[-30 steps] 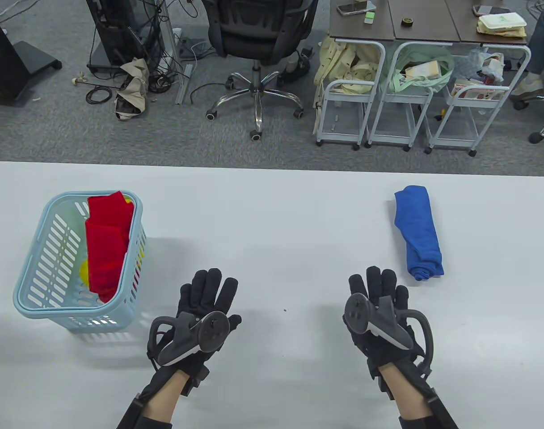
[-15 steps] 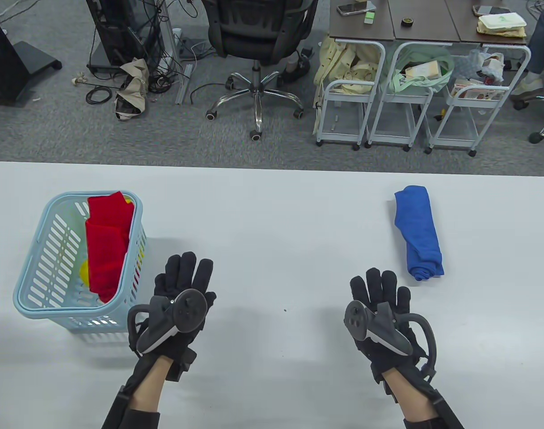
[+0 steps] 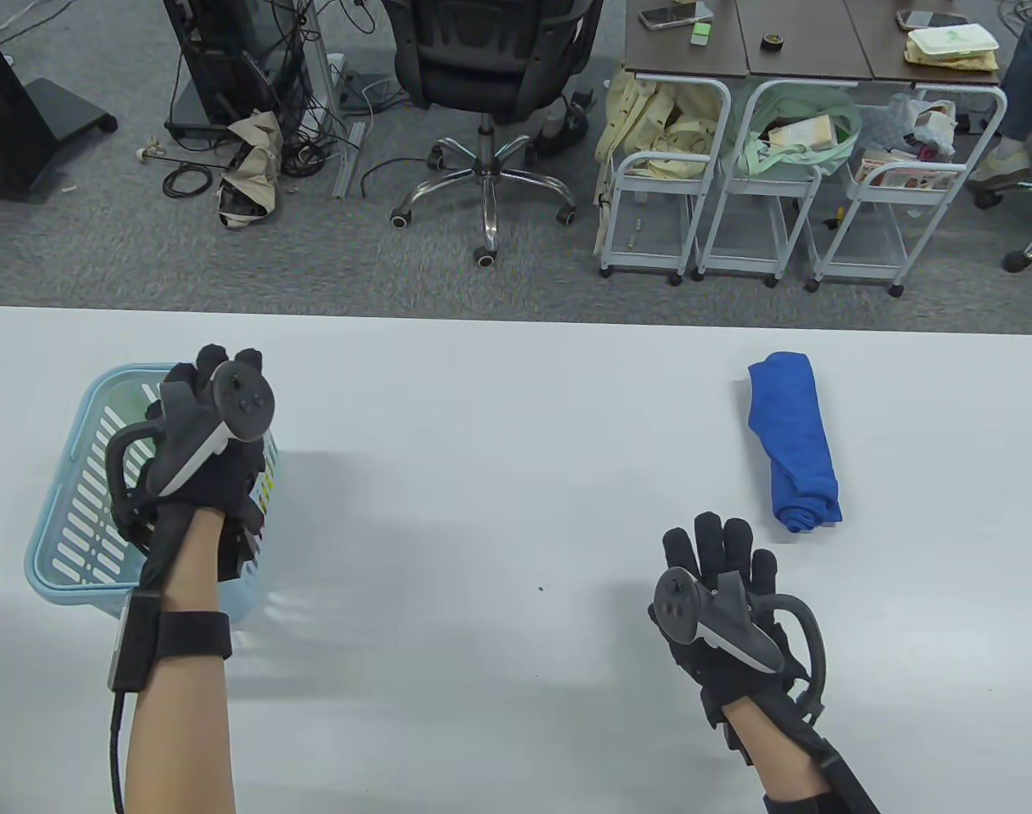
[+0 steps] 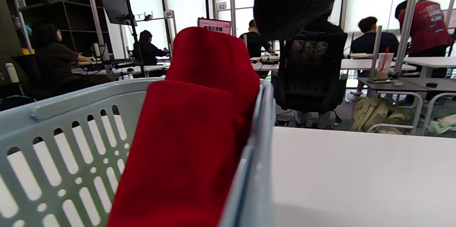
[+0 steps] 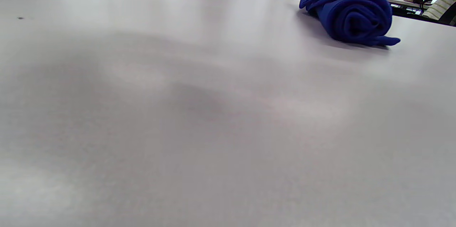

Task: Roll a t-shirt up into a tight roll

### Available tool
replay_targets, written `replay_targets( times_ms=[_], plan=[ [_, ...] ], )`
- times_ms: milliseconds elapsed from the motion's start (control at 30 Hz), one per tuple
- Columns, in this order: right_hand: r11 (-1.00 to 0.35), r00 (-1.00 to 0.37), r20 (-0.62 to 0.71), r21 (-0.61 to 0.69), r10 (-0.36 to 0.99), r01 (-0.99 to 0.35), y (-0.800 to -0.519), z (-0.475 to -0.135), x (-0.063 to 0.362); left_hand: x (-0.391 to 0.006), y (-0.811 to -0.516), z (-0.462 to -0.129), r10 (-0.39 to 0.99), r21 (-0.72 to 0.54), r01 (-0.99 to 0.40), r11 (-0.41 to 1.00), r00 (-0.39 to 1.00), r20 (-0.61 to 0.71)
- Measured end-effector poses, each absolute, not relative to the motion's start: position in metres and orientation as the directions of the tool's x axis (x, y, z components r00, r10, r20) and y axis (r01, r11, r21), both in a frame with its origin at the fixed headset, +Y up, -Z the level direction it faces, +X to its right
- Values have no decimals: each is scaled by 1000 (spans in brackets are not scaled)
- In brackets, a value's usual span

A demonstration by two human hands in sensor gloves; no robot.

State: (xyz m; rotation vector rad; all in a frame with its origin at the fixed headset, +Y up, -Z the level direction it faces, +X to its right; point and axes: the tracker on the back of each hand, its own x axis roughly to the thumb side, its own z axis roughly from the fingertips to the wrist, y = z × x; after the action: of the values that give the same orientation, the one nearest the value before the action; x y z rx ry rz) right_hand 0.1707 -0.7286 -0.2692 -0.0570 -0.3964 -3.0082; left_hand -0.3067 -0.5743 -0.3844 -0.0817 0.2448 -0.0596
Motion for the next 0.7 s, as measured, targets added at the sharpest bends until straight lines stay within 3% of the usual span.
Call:
replay_targets(
  times_ms=[200,467,700],
  plan=[
    [-951,-994,64,291,-89,104,-733,-272,168,-340,-584,-399,-69,-169,18,985,951,-302],
    [-938,-993,83,332,-80,103,-736,-272,167,-357,-615,-413,-78,-321,-15,947,958,-277],
    [-935,-995,79,345,-56,80,-736,-273,169,-361,-618,-414,-83,-250,5,968,949,-305]
  ],
)
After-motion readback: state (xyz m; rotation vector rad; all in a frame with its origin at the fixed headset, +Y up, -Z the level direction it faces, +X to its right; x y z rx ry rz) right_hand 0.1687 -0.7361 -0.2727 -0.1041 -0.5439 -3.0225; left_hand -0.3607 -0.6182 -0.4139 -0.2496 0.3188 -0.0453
